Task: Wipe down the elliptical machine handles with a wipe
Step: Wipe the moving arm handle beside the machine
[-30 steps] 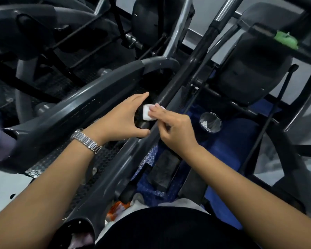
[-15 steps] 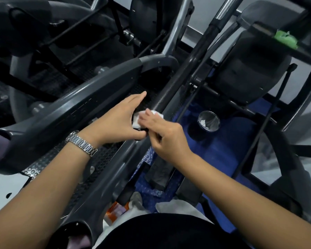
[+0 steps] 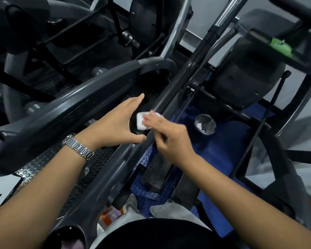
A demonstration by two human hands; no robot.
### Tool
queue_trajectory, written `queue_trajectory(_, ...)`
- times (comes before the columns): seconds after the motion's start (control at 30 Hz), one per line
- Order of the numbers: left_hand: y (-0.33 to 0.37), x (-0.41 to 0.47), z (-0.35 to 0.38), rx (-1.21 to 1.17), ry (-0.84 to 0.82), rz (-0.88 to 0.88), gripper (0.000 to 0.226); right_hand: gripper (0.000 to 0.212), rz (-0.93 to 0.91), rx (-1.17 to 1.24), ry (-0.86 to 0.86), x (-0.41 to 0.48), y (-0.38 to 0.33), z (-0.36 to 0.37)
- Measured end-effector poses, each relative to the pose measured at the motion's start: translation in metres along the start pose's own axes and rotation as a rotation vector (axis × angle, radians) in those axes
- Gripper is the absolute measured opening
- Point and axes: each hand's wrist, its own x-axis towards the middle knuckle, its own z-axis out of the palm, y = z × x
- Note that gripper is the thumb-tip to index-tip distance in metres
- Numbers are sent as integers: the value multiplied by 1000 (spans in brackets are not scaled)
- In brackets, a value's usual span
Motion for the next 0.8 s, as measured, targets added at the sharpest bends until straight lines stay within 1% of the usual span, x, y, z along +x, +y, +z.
queue_trajectory(0.07,0,0,0,5,-4,-2,108,34,81,-21,13,16,4,3)
queue_trajectory(0.1,0,0,0,2,-4,-4,107,34,99,-42,-7,20,-1,7)
queue_trajectory(0.2,0,1,0,-10,-11,-10,107,38,24,-59,-103,9,-13,11)
queue_trajectory(0.27,0,3,0,0,-18,-11,107,40,-17,-22,-99,-2,-10,5)
queue_trajectory(0.3,0,4,-1,10,-22,-10,108,41,-6,-11,-72,0,-5,2)
queue_trajectory(0.37,1,7,-1,36,-37,-11,109,38,80,8,-13,13,3,0)
queue_trajectory(0.43,1,9,0,51,-53,-17,110,36,159,8,-7,25,1,4)
queue_trajectory(0.5,1,10,1,45,-71,-28,109,37,125,-12,-54,21,-6,8)
queue_trajectory(0.57,0,10,2,41,-77,-42,109,38,30,-2,-83,5,-6,5)
queue_trajectory(0.63,-1,9,2,49,-69,-49,110,37,-19,34,-53,-3,-1,0)
queue_trajectory(0.67,-2,8,2,49,-64,-53,110,37,-1,51,-21,1,4,-1)
queue_trajectory(0.73,-3,7,2,34,-64,-65,111,36,96,79,46,13,8,2)
queue_trajectory(0.8,-4,6,1,11,-61,-68,111,35,156,88,66,14,1,10)
